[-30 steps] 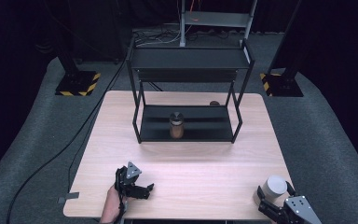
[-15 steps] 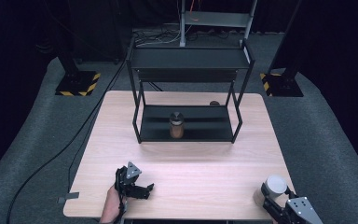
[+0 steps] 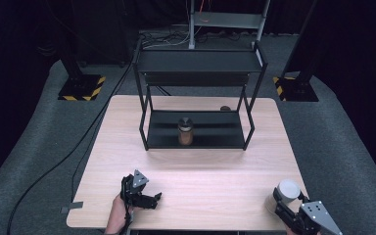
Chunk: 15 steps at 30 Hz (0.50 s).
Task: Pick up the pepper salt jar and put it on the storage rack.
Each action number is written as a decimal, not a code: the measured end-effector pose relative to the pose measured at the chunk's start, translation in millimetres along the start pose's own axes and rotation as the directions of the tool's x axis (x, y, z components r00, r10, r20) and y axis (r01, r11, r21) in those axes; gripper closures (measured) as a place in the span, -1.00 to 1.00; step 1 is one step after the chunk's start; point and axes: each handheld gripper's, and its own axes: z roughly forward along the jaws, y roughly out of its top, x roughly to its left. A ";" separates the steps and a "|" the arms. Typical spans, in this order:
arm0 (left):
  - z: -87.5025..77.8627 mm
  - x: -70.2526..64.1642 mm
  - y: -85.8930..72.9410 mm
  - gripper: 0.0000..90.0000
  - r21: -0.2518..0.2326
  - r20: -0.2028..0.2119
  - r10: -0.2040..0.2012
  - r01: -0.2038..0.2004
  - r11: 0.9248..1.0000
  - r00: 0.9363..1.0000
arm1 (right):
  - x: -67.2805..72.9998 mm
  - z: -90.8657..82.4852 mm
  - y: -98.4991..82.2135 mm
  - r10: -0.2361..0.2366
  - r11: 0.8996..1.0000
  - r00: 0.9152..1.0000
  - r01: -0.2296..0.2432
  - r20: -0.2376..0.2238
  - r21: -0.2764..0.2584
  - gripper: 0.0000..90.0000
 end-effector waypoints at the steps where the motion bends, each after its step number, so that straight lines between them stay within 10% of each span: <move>1: 0.0 -0.1 -0.1 -0.99 -0.001 0.000 -0.001 0.001 1.000 1.000 | 0.4 0.7 1.5 0.002 1.000 1.000 -0.002 -0.004 -0.001 -0.26; 15: -0.5 -0.3 -0.1 -0.98 0.001 -0.002 0.002 -0.002 1.000 1.000 | 3.0 12.8 12.1 -0.004 1.000 1.000 0.004 -0.026 0.005 -0.26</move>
